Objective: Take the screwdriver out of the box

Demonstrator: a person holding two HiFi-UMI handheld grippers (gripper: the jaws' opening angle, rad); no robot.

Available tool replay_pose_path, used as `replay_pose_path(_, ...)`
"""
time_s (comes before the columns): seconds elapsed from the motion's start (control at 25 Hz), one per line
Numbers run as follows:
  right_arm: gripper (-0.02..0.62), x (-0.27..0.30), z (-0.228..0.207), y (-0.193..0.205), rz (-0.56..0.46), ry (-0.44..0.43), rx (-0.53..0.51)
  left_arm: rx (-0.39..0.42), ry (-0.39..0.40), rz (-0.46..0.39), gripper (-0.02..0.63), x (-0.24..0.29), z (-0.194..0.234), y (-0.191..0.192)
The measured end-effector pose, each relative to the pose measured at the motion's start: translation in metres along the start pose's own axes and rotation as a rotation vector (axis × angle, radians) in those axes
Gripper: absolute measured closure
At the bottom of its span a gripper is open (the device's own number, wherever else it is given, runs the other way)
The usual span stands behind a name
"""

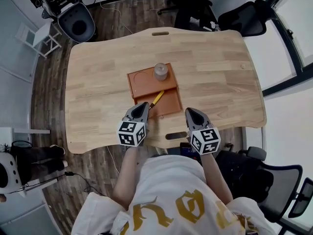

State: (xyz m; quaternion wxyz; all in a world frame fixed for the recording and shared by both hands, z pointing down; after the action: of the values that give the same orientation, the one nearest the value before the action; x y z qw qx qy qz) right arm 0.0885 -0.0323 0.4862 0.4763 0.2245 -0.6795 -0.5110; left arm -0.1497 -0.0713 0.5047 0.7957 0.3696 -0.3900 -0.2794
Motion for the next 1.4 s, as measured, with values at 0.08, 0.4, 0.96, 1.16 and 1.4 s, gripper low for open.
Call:
replay_pose_path(0.08,0.584,0.004,-0.002,-0.002,0.001,-0.005,-0.01,0.0,-0.003,-0.001,0.597,0.002,0.0,-0.002)
replay_pose_path(0.4,0.584,0.028,-0.013,-0.009,-0.012,-0.032,-0.015,0.006,-0.025,-0.011,0.595,0.009,0.006,-0.009)
replay_pose_path(0.96,0.584,0.057,-0.031,0.007,0.032,-0.058,0.034,-0.043,-0.046,0.082,0.595,0.04,0.02,-0.002)
replay_pose_path(1.16,0.584,0.065,-0.032,0.013,0.044,-0.068,0.046,-0.029,-0.019,0.139,0.595,0.05,0.02,0.0)
replay_pose_path(1.4,0.584,0.071,-0.03,0.011,0.003,-0.119,0.067,0.094,0.001,0.259,0.594,0.066,0.015,0.008)
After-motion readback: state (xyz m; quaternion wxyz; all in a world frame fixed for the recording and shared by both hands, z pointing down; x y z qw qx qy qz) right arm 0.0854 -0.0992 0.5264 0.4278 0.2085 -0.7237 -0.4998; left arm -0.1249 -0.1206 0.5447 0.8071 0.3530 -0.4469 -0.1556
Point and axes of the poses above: the fingertips, and each gripper's own axes: x forward along the fingers, z to its left, y out of its underside, the point moved 7 cm from there along -x, backward along the fingers, and after that the axes turned 10 degrees about -x, right-handed, at the moved point
